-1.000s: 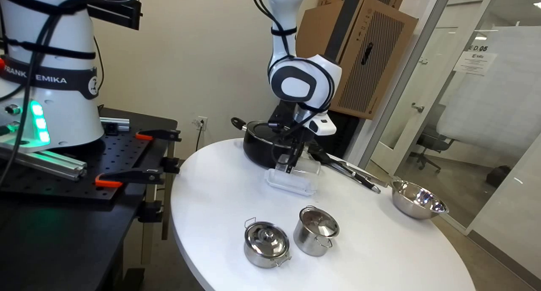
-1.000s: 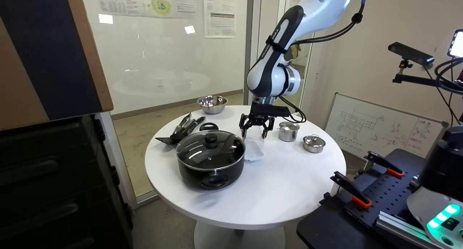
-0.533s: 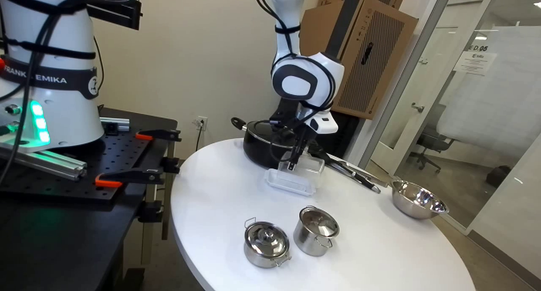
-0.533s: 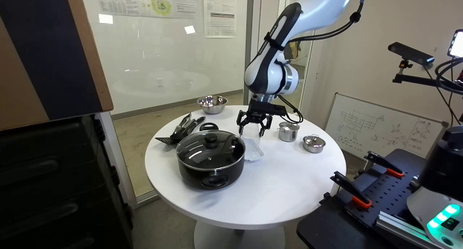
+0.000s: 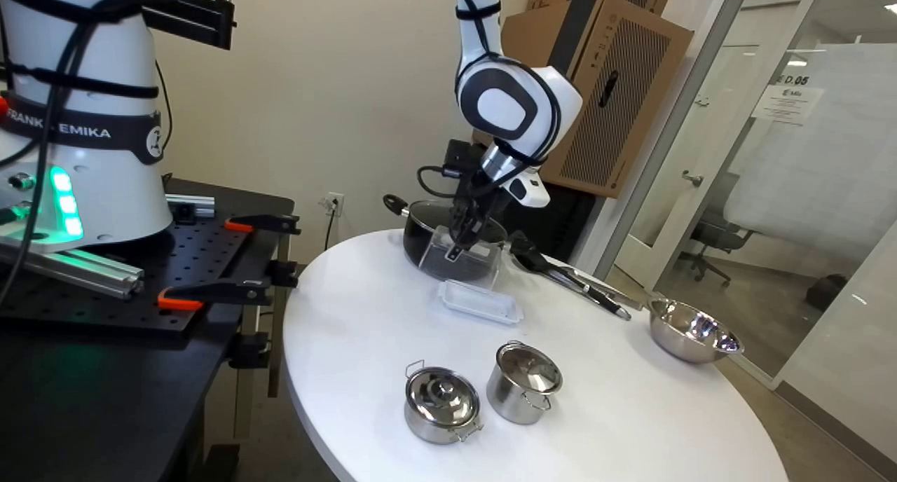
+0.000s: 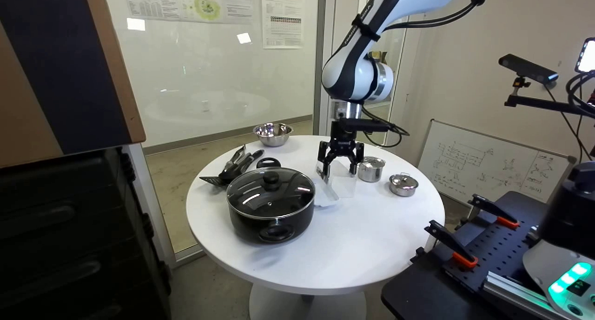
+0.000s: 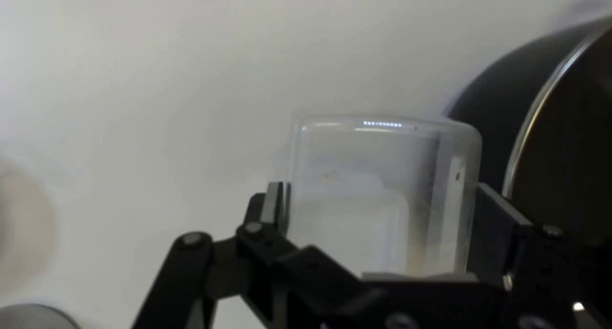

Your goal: Remove the food container from the lid

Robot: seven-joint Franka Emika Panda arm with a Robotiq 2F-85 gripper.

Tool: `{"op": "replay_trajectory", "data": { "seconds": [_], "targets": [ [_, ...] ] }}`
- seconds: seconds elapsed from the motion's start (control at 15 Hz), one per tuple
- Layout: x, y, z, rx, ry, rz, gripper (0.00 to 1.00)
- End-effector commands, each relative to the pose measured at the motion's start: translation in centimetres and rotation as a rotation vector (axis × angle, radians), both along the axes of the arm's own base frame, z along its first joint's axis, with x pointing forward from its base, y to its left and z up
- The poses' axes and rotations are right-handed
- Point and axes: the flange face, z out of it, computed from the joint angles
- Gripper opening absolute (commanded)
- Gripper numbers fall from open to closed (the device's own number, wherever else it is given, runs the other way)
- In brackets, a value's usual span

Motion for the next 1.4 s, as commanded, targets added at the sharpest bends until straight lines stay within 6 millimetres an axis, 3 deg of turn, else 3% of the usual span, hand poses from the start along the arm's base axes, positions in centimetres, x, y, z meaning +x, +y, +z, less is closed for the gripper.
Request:
{"op": "replay_trajectory", "data": {
  "seconds": [0.0, 0.2, 0.47, 0.73, 1.07, 1.13, 1.33],
  "targets": [
    [-3.8, -1.1, 1.8, -0.028, 0.107, 0.168, 0.66],
    [-6.3, -0.9, 0.1, -0.088, 0.209, 0.290, 0.66],
    [-9.2, 0.1, -3.9, -0.209, 0.318, 0.432, 0.66],
    [-9.7, 1.3, -7.4, -0.335, 0.288, 0.498, 0.66],
    [-9.9, 2.3, -9.3, -0.390, 0.229, 0.513, 0.66],
    [-10.0, 2.3, -9.5, -0.396, 0.241, 0.517, 0.98],
    [-10.1, 2.3, -9.1, -0.384, 0.244, 0.522, 1.00]
  ]
}}
